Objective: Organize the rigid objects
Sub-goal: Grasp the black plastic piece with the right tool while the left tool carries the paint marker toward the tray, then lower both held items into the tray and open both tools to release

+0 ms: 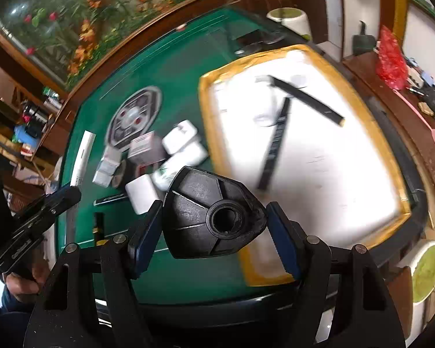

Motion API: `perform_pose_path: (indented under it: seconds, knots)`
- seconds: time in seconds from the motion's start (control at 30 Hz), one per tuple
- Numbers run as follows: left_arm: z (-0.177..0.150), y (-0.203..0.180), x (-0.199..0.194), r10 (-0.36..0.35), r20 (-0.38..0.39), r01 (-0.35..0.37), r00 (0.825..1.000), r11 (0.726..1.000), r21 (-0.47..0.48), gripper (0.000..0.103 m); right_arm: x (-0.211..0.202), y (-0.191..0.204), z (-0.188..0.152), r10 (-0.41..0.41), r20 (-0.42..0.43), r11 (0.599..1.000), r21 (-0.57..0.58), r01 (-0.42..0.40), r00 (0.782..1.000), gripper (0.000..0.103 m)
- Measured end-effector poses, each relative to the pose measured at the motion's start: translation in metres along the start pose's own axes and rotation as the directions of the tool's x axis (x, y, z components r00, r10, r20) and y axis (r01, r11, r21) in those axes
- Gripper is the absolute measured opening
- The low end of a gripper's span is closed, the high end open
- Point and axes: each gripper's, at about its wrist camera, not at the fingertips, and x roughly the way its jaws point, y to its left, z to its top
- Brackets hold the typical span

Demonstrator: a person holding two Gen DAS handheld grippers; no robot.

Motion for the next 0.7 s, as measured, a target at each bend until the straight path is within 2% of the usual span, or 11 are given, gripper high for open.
perform_pose_path:
  seconds: [0.17, 0.3, 0.47, 0.57, 0.7]
  knots:
    - [0.019, -0.044, 0.039, -0.099, -0.059, 0.102, 0.993, 0.994, 0.048, 0.013, -0.004, -0.038, 0.009, -0.042, -0.004, 0.998, 0.045, 0.042, 0.999, 0.071]
    - [0.026, -0.073, 0.077, -0.149, -0.133, 0.156, 0.980, 0.987, 0.045, 0.013, 0.001, -0.069, 0.017, -0.060, -0.023, 0.993, 0.097, 0.062, 0.998, 0.071]
    - [0.027, -0.101, 0.116, -0.156, -0.190, 0.168, 0.969, 0.985, 0.048, 0.013, 0.007, -0.108, 0.032, -0.038, -0.035, 0.981, 0.188, 0.044, 0.999, 0.071]
    - [0.025, -0.108, 0.130, -0.153, -0.206, 0.161, 0.967, 0.987, 0.024, 0.013, 0.015, -0.120, 0.042, -0.032, -0.056, 0.981, 0.190, 0.042, 0.998, 0.071]
    - [0.024, -0.111, 0.146, -0.113, -0.218, 0.114, 0.969, 0.993, -0.008, 0.013, 0.031, -0.126, 0.054, -0.026, -0.090, 0.985, 0.169, 0.041, 0.996, 0.071]
